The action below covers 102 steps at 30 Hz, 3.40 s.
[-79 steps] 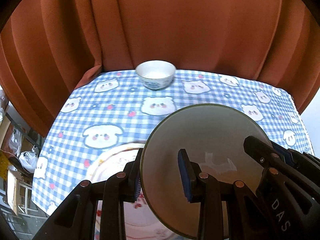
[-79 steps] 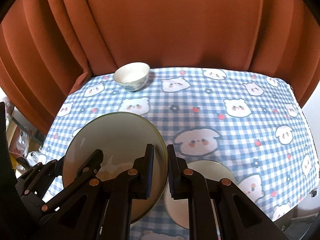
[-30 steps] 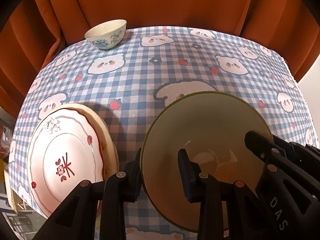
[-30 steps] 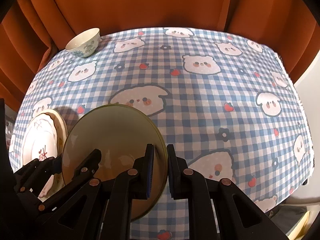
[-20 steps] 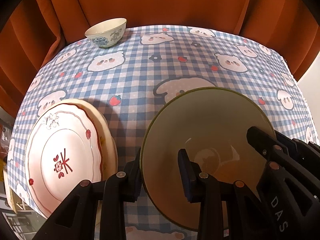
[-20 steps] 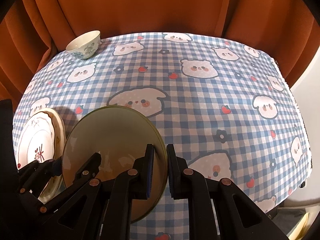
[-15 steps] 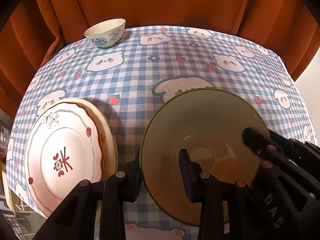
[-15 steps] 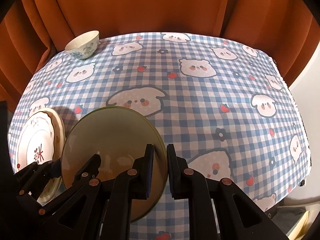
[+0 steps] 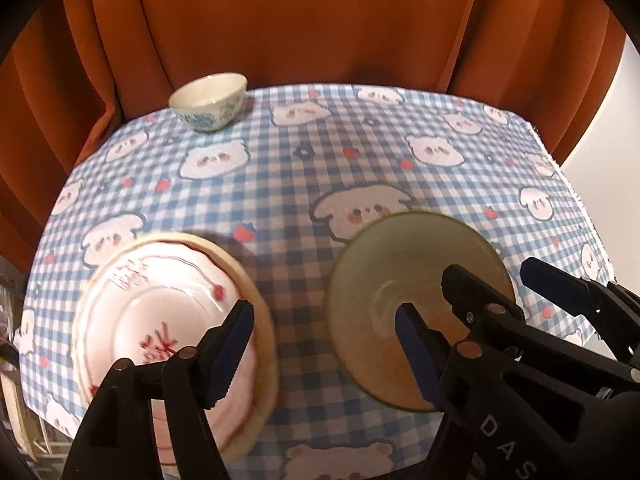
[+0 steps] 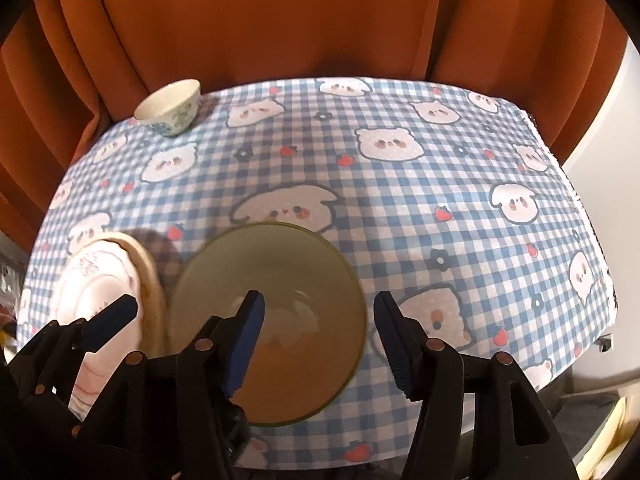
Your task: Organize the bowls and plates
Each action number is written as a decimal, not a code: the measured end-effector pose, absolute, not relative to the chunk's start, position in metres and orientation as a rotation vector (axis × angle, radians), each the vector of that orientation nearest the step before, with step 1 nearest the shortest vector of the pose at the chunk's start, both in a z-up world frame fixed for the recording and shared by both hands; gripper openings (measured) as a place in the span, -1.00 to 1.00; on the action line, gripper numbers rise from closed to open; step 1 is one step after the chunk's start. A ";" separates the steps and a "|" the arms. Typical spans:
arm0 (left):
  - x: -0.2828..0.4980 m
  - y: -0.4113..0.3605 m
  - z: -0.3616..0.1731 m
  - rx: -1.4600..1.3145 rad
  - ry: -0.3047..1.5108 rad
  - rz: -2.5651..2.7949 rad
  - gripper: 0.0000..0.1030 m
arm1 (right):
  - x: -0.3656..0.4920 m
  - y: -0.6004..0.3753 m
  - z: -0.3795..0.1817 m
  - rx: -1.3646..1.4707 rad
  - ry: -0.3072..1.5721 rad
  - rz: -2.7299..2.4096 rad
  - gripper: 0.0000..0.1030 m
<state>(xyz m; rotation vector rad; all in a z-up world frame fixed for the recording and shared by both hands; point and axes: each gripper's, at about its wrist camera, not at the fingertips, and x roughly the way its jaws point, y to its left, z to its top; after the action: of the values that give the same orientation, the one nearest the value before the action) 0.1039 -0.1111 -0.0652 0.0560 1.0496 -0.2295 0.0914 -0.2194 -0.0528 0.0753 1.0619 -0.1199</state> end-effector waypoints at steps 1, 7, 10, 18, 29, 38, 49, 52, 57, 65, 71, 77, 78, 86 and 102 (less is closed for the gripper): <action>0.105 -0.106 -0.062 0.058 1.045 -0.232 0.48 | 0.091 -0.215 -0.050 0.077 1.053 -0.126 0.27; 0.109 -0.071 -0.047 0.063 1.012 -0.233 0.49 | 0.093 -0.184 -0.033 0.091 1.019 -0.137 0.31; 0.111 -0.056 -0.043 0.071 0.994 -0.236 0.49 | 0.095 -0.166 -0.026 0.093 1.001 -0.136 0.31; 0.129 -0.012 -0.028 0.089 0.961 -0.234 0.49 | 0.108 -0.122 -0.014 0.108 0.967 -0.121 0.31; 0.179 0.029 -0.009 0.070 0.928 -0.187 0.49 | 0.156 -0.079 0.006 0.085 0.931 -0.094 0.31; 0.234 0.045 -0.004 0.056 0.925 -0.139 0.49 | 0.220 -0.061 0.015 0.054 0.929 -0.073 0.31; 0.313 0.044 -0.019 0.042 0.917 -0.105 0.49 | 0.306 -0.064 0.000 0.072 0.919 -0.023 0.31; 0.333 0.044 -0.027 0.050 0.917 -0.095 0.49 | 0.328 -0.065 -0.009 0.067 0.927 -0.018 0.30; 0.365 0.040 -0.044 0.054 0.936 -0.082 0.46 | 0.362 -0.067 -0.027 0.068 0.937 -0.013 0.31; 0.411 0.031 -0.075 0.071 0.953 -0.050 0.39 | 0.412 -0.072 -0.060 0.076 0.958 -0.027 0.30; 0.437 0.029 -0.105 0.061 0.986 -0.042 0.21 | 0.440 -0.074 -0.084 0.078 0.977 -0.029 0.08; 0.449 0.031 -0.123 0.055 1.016 -0.031 -0.11 | 0.458 -0.073 -0.107 0.089 1.012 -0.019 -0.33; 0.450 0.030 -0.124 0.054 1.020 -0.032 -0.20 | 0.459 -0.073 -0.110 0.088 1.015 -0.018 -0.36; 0.459 0.029 -0.129 0.038 1.035 -0.037 -0.53 | 0.464 -0.077 -0.116 0.099 1.013 -0.019 -0.55; 0.431 0.033 -0.107 0.043 1.025 -0.046 -0.54 | 0.439 -0.076 -0.092 0.094 1.016 -0.021 -0.57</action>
<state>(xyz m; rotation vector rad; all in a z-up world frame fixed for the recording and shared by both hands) 0.4312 0.0331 -0.1067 0.0432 1.0253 -0.0458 0.4385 -0.0757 -0.0923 0.0940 1.0161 -0.0207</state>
